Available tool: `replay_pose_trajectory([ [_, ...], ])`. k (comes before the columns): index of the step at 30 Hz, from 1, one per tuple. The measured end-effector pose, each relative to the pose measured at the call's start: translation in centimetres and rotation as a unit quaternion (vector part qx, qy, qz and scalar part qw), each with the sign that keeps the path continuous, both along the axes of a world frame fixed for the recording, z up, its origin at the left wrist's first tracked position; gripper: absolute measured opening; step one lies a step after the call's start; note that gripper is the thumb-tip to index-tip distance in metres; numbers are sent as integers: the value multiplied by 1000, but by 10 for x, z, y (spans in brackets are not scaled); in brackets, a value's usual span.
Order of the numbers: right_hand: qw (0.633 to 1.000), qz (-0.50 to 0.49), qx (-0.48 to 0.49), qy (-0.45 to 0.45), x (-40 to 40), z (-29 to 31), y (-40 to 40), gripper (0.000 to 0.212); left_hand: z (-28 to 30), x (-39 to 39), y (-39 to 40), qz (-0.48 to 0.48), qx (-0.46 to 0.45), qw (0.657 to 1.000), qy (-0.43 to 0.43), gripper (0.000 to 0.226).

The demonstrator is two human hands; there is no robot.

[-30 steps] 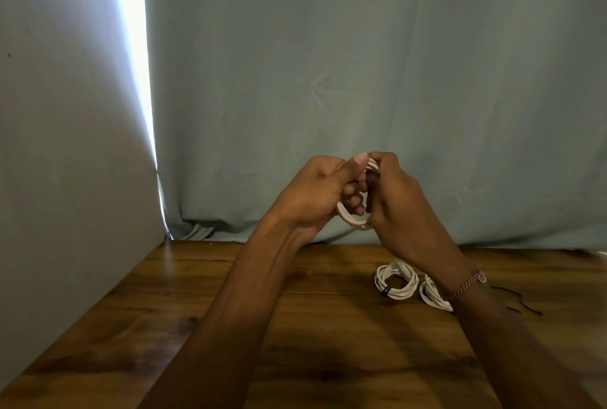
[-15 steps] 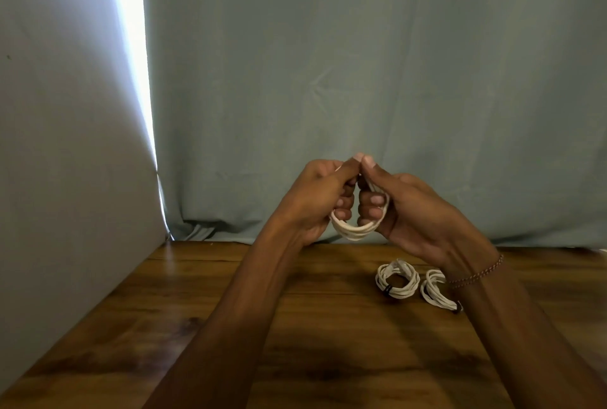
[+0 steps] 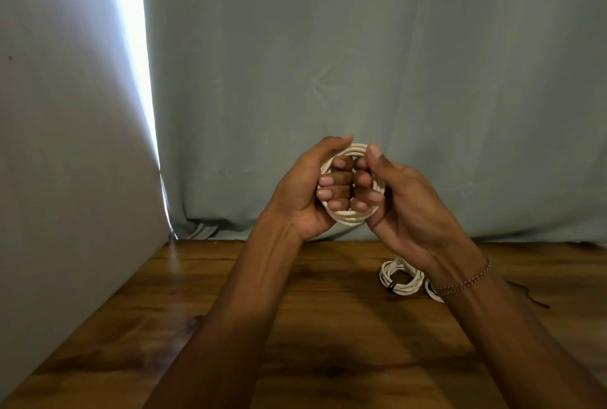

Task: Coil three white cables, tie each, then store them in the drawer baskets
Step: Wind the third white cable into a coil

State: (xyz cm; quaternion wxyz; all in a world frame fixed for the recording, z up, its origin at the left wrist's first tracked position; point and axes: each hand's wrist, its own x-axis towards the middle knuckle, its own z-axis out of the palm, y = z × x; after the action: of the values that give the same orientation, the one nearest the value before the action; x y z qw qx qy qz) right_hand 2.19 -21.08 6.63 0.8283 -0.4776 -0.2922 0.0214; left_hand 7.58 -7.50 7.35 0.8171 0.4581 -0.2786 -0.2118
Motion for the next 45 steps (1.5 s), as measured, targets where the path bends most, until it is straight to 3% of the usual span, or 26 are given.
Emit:
replay_pose_trajectory([
  [9, 999, 8, 35, 34, 7, -4, -9, 25, 0, -11, -9, -36, -7, 999, -20, 32],
  [19, 997, -61, -42, 23, 1, 1, -10, 50, -1, -17, -14, 19, 31, 999, -40, 36],
  [23, 996, -67, -49, 34, 2, 2, -10, 42, -1, -18, -14, 35, 45, 998, -38, 48],
  [34, 997, -56, -53, 28, 9, -3, -14, 43, -1, -19, -11, 12, 50, 997, -64, 38],
  [41, 991, -126, -47, 9, 14, -1, -25, 46, 0, -20, -13, 69, 64, 989, -114, 28],
  [45, 983, -167, -74, 9, 21, -6, -23, 46, -1, -20, -12, 154, 137, 965, -164, 35],
])
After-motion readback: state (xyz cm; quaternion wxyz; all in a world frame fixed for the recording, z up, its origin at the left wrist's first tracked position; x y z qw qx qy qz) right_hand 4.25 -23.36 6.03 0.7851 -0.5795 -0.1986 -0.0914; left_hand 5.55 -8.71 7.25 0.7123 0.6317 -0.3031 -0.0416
